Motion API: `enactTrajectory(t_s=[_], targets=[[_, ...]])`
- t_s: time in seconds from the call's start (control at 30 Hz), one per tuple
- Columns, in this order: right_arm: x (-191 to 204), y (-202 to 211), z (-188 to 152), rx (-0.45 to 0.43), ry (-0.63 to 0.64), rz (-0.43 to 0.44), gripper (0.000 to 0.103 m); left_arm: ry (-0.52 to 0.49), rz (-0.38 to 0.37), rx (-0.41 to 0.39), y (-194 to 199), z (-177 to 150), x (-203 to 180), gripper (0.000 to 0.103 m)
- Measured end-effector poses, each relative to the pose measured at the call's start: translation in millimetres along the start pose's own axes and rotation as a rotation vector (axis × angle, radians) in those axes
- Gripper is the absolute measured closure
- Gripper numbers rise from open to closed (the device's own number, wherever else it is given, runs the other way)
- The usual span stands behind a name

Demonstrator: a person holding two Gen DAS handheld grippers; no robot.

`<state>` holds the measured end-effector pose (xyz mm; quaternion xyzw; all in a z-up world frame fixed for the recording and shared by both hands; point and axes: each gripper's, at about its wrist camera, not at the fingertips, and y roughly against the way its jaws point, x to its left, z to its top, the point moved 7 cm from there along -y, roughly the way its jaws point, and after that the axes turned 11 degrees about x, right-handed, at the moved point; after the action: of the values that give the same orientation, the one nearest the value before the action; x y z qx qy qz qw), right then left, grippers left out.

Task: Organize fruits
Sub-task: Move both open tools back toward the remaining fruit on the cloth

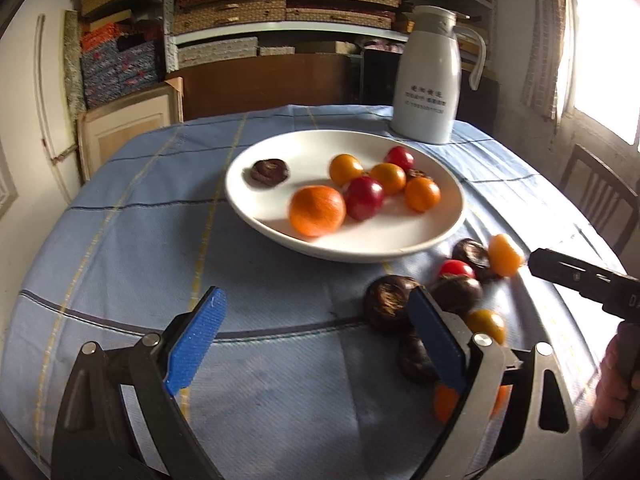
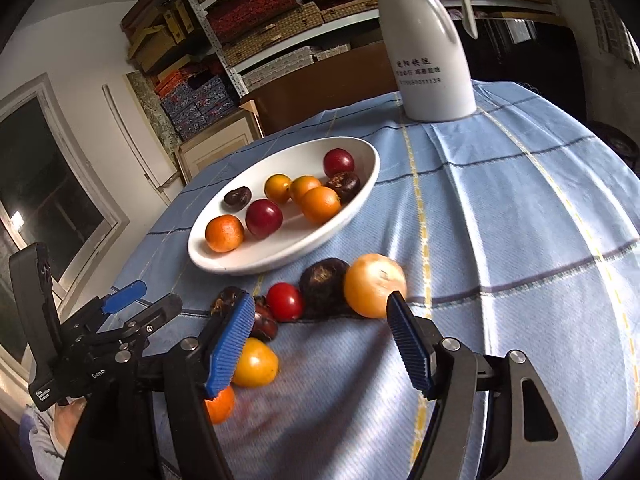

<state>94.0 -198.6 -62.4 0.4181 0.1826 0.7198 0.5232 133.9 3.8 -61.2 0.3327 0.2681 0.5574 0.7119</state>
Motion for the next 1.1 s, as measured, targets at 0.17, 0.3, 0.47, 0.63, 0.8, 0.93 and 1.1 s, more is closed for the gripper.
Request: enactTrajectory(t_s=[0.17, 0.3, 0.47, 0.63, 0.8, 0.93, 1.1], targets=[[-10.0, 5.0, -6.0, 0.007, -0.036, 0.027, 0.031, -0.056, -0.054, 0.015, 1.0, -6.9, -18.6, 0.013], [-12.6, 6.3, -8.3, 0.007, -0.04, 0.024, 0.031, -0.092, -0.048, 0.043, -3.5, -11.6, -27.1, 0.013], [-28.0, 3.5, -7.5, 0.024, -0.112, 0.027, 0.031, -0.132, -0.105, 0.098, -14.3, -14.5, -40.3, 0.013], [-26.4, 1.3, -9.0, 0.032, -0.106, 0.026, 0.031, -0.045, -0.295, 0.203, -30.5, -18.5, -32.4, 0.011], [-28.4, -1.7, -9.7, 0.05, -0.121, 0.039, 0.031, 0.02, -0.05, 0.21, -38.9, -17.0, 30.4, 0.009], [-23.0, -0.5, -9.6, 0.044, -0.096, 0.038, 0.031, 0.053, -0.079, 0.155, -26.4, -14.7, 36.8, 0.009], [-22.3, -1.4, -10.3, 0.05, -0.095, 0.036, 0.031, -0.105, -0.042, 0.108, -16.9, -13.3, -0.6, 0.009]])
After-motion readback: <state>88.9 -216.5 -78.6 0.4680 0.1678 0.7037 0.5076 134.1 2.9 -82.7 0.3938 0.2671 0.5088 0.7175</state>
